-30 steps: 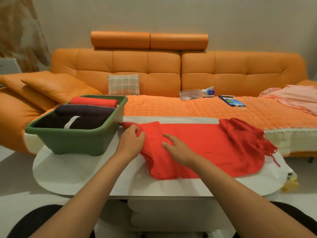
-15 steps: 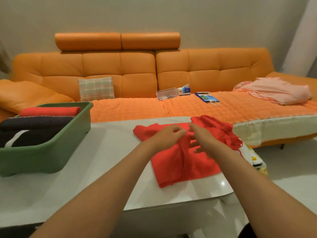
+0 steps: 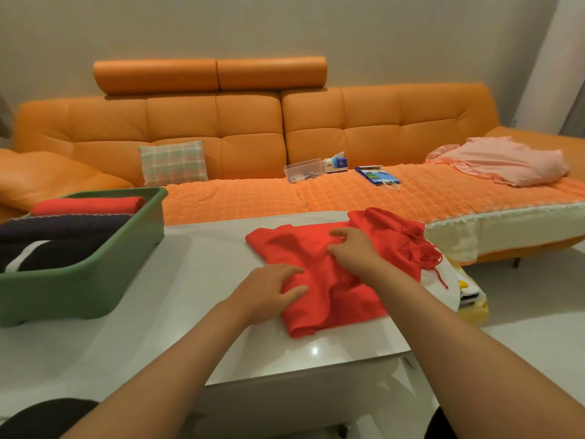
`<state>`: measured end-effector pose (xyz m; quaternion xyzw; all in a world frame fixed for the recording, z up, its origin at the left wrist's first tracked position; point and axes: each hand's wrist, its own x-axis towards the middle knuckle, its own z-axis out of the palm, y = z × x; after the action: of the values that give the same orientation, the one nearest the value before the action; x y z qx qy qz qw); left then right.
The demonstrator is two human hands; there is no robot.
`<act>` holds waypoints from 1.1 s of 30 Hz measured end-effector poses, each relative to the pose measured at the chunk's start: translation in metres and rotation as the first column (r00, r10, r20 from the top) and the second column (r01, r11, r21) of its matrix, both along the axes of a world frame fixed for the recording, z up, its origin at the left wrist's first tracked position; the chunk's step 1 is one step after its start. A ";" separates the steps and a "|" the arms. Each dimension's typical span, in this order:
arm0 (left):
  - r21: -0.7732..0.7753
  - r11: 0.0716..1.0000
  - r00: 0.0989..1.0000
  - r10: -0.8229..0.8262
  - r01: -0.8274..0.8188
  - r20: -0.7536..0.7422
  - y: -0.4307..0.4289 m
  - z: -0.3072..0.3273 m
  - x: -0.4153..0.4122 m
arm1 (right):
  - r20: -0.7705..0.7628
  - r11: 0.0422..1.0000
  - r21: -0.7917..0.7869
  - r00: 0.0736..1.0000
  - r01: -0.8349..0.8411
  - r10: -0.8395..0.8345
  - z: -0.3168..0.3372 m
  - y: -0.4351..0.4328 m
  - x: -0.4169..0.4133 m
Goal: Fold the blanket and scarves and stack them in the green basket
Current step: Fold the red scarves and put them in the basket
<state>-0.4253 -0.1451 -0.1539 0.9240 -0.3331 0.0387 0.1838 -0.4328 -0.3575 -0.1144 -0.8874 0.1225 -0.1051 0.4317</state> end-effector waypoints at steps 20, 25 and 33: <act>0.185 0.982 0.994 0.028 -0.048 0.109 -0.014 0.005 0.004 | -0.305 0.717 -0.563 0.910 -0.411 0.281 -0.029 0.005 -0.022; 0.376 0.913 0.987 0.135 -0.159 0.089 0.042 0.004 0.019 | -0.295 0.717 -0.467 0.856 -0.517 0.425 -0.021 0.060 -0.012; 0.443 0.825 0.931 0.360 -0.351 0.067 0.131 0.013 0.026 | -0.316 0.664 -0.358 0.755 -0.656 0.575 -0.021 0.150 0.009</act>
<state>-0.3994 -0.0140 -0.1413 0.9872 -0.1534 -0.0144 -0.0413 -0.4235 -0.2077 -0.1354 -0.9559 -0.1759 0.1009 0.2126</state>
